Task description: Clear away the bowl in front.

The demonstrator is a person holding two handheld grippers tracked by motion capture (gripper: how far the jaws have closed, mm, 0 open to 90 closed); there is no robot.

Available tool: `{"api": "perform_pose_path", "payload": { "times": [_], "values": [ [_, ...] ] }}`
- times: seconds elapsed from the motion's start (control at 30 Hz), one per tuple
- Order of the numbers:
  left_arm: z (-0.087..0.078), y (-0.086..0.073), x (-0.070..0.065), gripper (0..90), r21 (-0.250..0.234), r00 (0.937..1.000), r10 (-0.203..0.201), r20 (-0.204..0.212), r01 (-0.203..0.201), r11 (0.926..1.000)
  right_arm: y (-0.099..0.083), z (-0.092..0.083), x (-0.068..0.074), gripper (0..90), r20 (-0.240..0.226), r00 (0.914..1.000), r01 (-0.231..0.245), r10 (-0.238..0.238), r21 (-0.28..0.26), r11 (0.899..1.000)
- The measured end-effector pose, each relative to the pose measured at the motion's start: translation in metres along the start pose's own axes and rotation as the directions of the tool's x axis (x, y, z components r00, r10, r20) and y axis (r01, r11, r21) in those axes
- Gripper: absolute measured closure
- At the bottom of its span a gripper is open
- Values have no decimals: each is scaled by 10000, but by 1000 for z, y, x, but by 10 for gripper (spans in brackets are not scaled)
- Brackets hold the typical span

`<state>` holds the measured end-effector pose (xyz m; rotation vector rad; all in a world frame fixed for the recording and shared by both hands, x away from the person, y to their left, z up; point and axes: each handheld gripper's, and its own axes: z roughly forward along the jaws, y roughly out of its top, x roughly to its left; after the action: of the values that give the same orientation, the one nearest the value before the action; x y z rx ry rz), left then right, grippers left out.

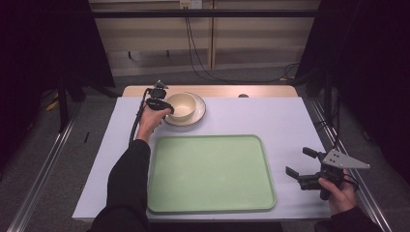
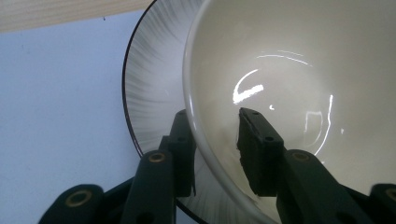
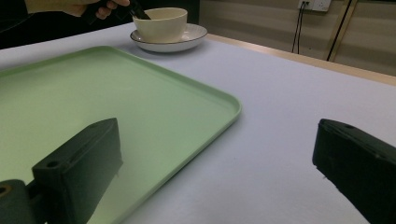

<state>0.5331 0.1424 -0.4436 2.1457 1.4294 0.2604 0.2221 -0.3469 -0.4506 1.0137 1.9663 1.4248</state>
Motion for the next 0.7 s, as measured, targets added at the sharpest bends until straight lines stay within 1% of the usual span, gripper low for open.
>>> {"api": "perform_pose_path", "payload": {
  "times": [0.03, 0.07, 0.1, 0.13, 0.17, 0.2, 0.23, 0.27, 0.3, 0.33, 0.37, 0.47, 0.5, 0.63, 0.67, 0.7],
  "values": [
    [1, 0, 0, 689, 79, 9999, 83, 59, -84, 9999, 0, 0, 0, 10, -14, 10000, 22, -22, -1, 10000],
    [2, 0, -1, 694, 47, 10000, -2, 84, 2, 10000, 0, 0, 0, 9, -22, 10000, 44, -44, -13, 10000],
    [2, 0, -1, 702, 147, 9999, 76, 109, -77, 9999, 0, 0, 0, 9, -35, 10000, 49, -49, -12, 10000],
    [3, 0, -2, 703, 97, 10000, 37, 81, -38, 9999, 0, 0, 1, 9, -88, 10000, 18, -18, 10, 10000],
    [4, 0, -2, 705, 33, 9999, -95, 81, 94, 10000, 0, 0, 1, 9, -82, 10000, 17, -17, 4, 10000],
    [4, 0, -1, 712, 160, 9999, -88, 62, 87, 9998, 0, 0, 0, 9, -51, 10000, 37, -37, 1, 10000],
    [4, 0, -1, 725, 92, 9997, -250, -22, 250, 9996, 0, 1, 0, 9, -41, 10000, 37, -37, -5, 10000],
    [4, 0, -1, 740, 92, 9997, -250, -22, 250, 9996, 0, 1, 0, 9, -41, 10000, 37, -37, -5, 10000],
    [6, 0, -1, 739, 91, 9990, -443, 34, 442, 9990, 0, 1, 0, 9, -15, 10000, 49, -49, 56, 10000],
    [7, 0, -1, 735, 86, 9991, -418, 0, 418, 9991, 0, 1, 0, 9, 9, 10000, 83, -84, 51, 10000],
    [7, 0, -1, 744, 61, 9985, -552, 9, 552, 9985, 0, 0, 0, 9, -41, 10000, 64, -64, 43, 10000],
    [7, 0, 0, 738, 98, 9982, -590, 107, 589, 9982, 0, 0, 0, 9, -6, 10000, 8, -8, 32, 10000],
    [7, 0, 1, 738, 25, 9966, -789, 225, 789, 9969, 0, 0, 0, 9, -55, 10000, 7, -7, 37, 10000],
    [8, -1, 2, 749, 11, 9963, -827, 234, 827, 9966, 0, 0, 0, 9, 31, 10000, 37, -37, 27, 10000],
    [7, -1, 1, 754, 91, 9934, -1102, 309, 1100, 9939, 0, 0, 0, 9, -3, 10000, 38, -38, 43, 10000],
    [7, -1, 4, 763, 98, 9928, -1155, 311, 1153, 9933, 0, 0, 0, 9, 2, 10000, 42, -42, 45, 10000]
  ]
}}
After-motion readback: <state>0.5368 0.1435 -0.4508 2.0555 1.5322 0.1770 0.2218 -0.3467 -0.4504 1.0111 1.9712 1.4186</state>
